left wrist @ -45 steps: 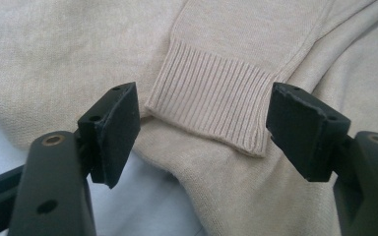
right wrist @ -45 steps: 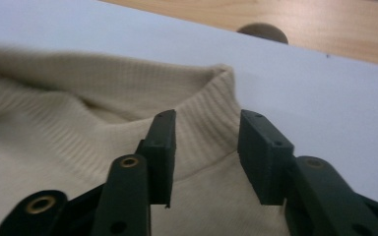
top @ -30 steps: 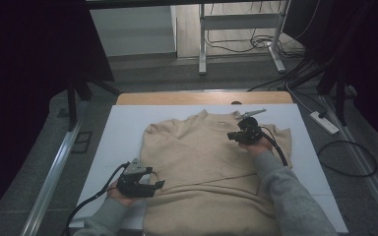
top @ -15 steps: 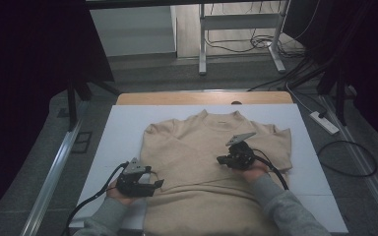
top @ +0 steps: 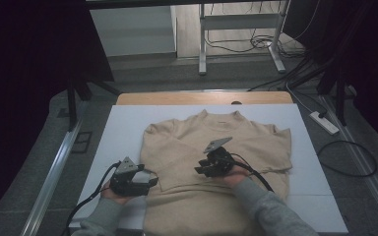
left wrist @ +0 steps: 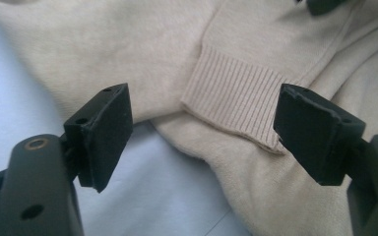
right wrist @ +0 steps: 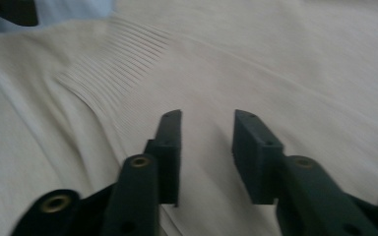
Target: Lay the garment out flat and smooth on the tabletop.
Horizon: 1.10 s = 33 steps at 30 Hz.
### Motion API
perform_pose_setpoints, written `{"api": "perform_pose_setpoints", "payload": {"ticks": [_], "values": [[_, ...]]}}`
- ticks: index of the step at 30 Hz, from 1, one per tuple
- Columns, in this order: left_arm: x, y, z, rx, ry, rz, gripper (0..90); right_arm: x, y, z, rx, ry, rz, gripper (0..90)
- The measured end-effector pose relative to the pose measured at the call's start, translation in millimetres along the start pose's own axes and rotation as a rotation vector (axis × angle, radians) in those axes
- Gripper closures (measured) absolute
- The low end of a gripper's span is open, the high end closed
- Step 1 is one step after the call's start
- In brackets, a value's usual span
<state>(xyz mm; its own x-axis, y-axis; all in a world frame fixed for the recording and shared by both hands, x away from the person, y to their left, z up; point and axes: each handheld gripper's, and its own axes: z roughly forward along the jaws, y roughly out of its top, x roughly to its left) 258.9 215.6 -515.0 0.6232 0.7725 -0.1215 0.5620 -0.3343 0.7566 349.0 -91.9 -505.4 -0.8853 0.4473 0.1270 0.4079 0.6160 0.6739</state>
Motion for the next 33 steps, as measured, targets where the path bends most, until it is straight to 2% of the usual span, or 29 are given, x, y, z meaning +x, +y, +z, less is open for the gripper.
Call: {"api": "perform_pose_setpoints", "payload": {"ticks": [2, 7, 12, 14, 17, 19, 21, 23, 24, 26, 30, 32, 33], "values": [[0.6, -0.7, -1.7, 0.002, 0.003, 0.002, 21.0, 10.7, 6.7, 10.8, 0.003, 0.022, -0.022, 55.0], [0.6, -1.5, -3.1, -0.002, 0.007, 0.005, 20.5, 36.2, 20.2, 34.0, 0.018, 0.070, -0.082, 51.0], [5.4, -4.2, -6.1, -0.005, 0.009, -0.012, 20.5, 57.8, 25.8, 50.1, 0.032, 0.110, -0.138, 45.9], [7.1, -5.1, -6.0, 0.000, 0.010, -0.016, 20.4, 63.6, 25.2, 54.7, 0.045, 0.099, -0.172, 43.8], [7.5, -5.1, -5.5, 0.000, 0.010, -0.018, 20.5, 69.0, 26.3, 59.7, 0.038, 0.090, -0.186, 40.4], [7.0, -5.3, -5.1, 0.003, 0.009, -0.016, 20.5, 74.3, 27.2, 63.7, 0.045, 0.086, -0.215, 39.5], [6.8, -5.4, -4.7, 0.007, 0.010, -0.015, 20.5, 80.4, 26.7, 69.2, 0.068, 0.056, -0.268, 39.6], [6.9, -5.4, -4.4, 0.009, 0.008, -0.015, 20.5, 85.1, 27.3, 72.3, 0.075, 0.019, -0.288, 43.5], [7.0, -5.5, -4.4, 0.011, 0.008, -0.012, 20.5, 86.2, 28.6, 72.5, 0.081, -0.001, -0.288, 47.2], [6.7, -5.7, -4.4, 0.012, 0.008, -0.009, 20.6, 84.2, 30.6, 71.2, 0.078, -0.005, -0.252, 57.4], [6.4, -5.8, -4.1, 0.010, 0.006, -0.011, 20.6, 72.0, 30.6, 66.3, 0.044, 0.059, -0.132, 73.1], [6.3, -6.0, -3.5, 0.011, 0.004, -0.010, 20.6, 67.3, 29.8, 61.7, 0.024, 0.075, -0.108, 79.5], [6.4, -6.0, -3.2, 0.014, 0.004, -0.007, 20.6, 65.5, 29.5, 58.9, 0.017, 0.068, -0.102, 82.1]]}}
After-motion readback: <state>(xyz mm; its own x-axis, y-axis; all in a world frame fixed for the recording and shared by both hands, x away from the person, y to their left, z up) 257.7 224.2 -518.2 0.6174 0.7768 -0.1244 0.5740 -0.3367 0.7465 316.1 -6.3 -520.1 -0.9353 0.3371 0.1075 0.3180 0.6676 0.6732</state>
